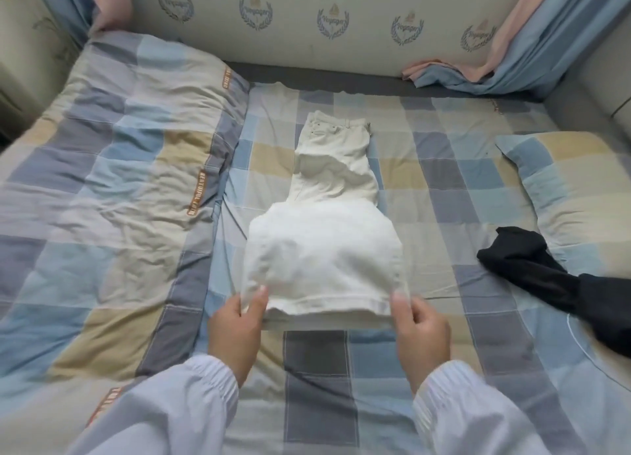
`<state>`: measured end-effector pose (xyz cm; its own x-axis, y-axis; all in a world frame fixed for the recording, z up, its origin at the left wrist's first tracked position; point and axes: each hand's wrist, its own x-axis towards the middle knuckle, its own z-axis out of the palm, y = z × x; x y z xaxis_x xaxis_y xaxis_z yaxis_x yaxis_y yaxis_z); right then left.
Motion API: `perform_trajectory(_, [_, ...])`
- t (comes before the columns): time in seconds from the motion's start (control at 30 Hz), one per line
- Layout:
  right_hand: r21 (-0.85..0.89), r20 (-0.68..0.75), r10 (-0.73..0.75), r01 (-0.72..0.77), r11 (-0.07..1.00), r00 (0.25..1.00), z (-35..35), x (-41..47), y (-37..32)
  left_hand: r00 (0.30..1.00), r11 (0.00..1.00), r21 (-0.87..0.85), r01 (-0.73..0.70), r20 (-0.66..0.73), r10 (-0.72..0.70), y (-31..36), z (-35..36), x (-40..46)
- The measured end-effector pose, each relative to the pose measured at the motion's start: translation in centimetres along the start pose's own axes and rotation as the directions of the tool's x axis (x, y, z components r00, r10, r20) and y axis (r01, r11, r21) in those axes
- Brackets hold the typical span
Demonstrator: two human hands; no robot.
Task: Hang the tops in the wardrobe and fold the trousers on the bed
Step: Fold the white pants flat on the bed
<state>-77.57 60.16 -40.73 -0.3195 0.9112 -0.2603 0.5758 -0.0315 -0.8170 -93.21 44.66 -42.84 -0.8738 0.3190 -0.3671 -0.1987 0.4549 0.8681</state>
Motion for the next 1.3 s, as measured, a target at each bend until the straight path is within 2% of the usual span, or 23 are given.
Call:
perform_trajectory(0.03, [-0.094, 0.08, 0.134, -0.126, 0.988, 0.988, 1.2, -1.2, 3.9, 0.994, 0.986, 0.122, 0.111, 0.008, -0.113, -3.3, 0.5, -0.6])
perform_trajectory(0.07, [-0.242, 0.16, 0.29, -0.247, 0.938, 0.944, 2.7, -2.1, 7.8, 0.965, 0.938, 0.244, 0.245, 0.029, -0.259, -7.1, 1.2, -1.0])
perform_trajectory(0.1, [-0.398, 0.214, 0.409, -0.303, 0.866, 0.887, 3.9, -2.7, 11.7, 0.92, 0.869, 0.352, 0.349, 0.05, -0.389, -10.8, 1.9, -1.5])
perform_trajectory(0.13, [-0.485, 0.227, 0.484, -0.332, 0.809, 0.845, 4.8, -3.1, 14.9, 0.882, 0.813, 0.426, 0.397, 0.069, -0.467, -13.9, 2.5, -2.0])
perform_trajectory(0.2, [-0.522, 0.22, 0.555, -0.383, 0.762, 0.802, 5.6, -3.6, 19.1, 0.856, 0.775, 0.479, 0.412, 0.09, -0.51, -18.5, 3.7, -3.0])
perform_trajectory(0.3, [-0.51, 0.176, 0.581, -0.431, 0.744, 0.795, 5.9, -4.9, 22.2, 0.881, 0.81, 0.447, 0.38, 0.093, -0.464, -21.9, 4.4, -4.7])
perform_trajectory(0.43, [-0.297, 0.125, 0.503, -0.451, 0.842, 0.855, 5.9, -6.5, 24.6, 0.947, 0.919, 0.285, 0.273, 0.087, -0.309, -22.9, 3.9, -6.1])
perform_trajectory(0.5, [-0.266, 0.11, 0.49, -0.449, 0.853, 0.865, 5.5, -7.1, 25.9, 0.96, 0.945, 0.224, 0.239, 0.089, -0.264, -23.9, 3.6, -6.3])
perform_trajectory(0.63, [-0.336, 0.119, 0.575, -0.512, 0.791, 0.81, 5.7, -7.5, 29.4, 0.92, 0.902, 0.312, 0.299, 0.158, -0.359, -27.4, 3.4, -7.2])
perform_trajectory(0.73, [-0.34, 0.115, 0.589, -0.526, 0.78, 0.8, 6.2, -7.4, 30.2, 0.905, 0.882, 0.315, 0.35, 0.131, -0.406, -28.4, 4.2, -7.3])
perform_trajectory(0.87, [-0.322, 0.187, 0.577, -0.505, 0.801, 0.795, 6.7, -7.2, 30.9, 0.908, 0.841, 0.462, 0.281, 0.156, -0.389, -28.4, 4.9, -6.8])
perform_trajectory(1.0, [-0.308, 0.304, 0.579, -0.497, 0.811, 0.757, 7.2, -6.5, 31.0, 0.909, 0.848, 0.49, 0.2, 0.231, -0.347, -27.7, 5.6, -6.2])
perform_trajectory(1.07, [-0.252, 0.325, 0.557, -0.498, 0.83, 0.764, 7.3, -5.9, 30.2, 0.923, 0.856, 0.479, 0.193, 0.209, -0.324, -27.4, 5.7, -5.8])
perform_trajectory(1.17, [-0.146, 0.35, 0.555, -0.541, 0.828, 0.754, 7.3, -6.0, 30.0, 0.934, 0.882, 0.386, 0.271, 0.115, -0.338, -27.4, 5.3, -6.2])
perform_trajectory(1.23, [-0.162, 0.319, 0.599, -0.58, 0.798, 0.735, 7.6, -6.5, 30.1, 0.939, 0.873, 0.395, 0.284, 0.067, -0.336, -27.4, 5.1, -7.0])
perform_trajectory(1.3, [-0.284, 0.232, 0.665, -0.604, 0.745, 0.71, 7.9, -6.4, 29.7, 0.939, 0.844, 0.461, 0.275, 0.059, -0.339, -26.7, 5.2, -7.3])
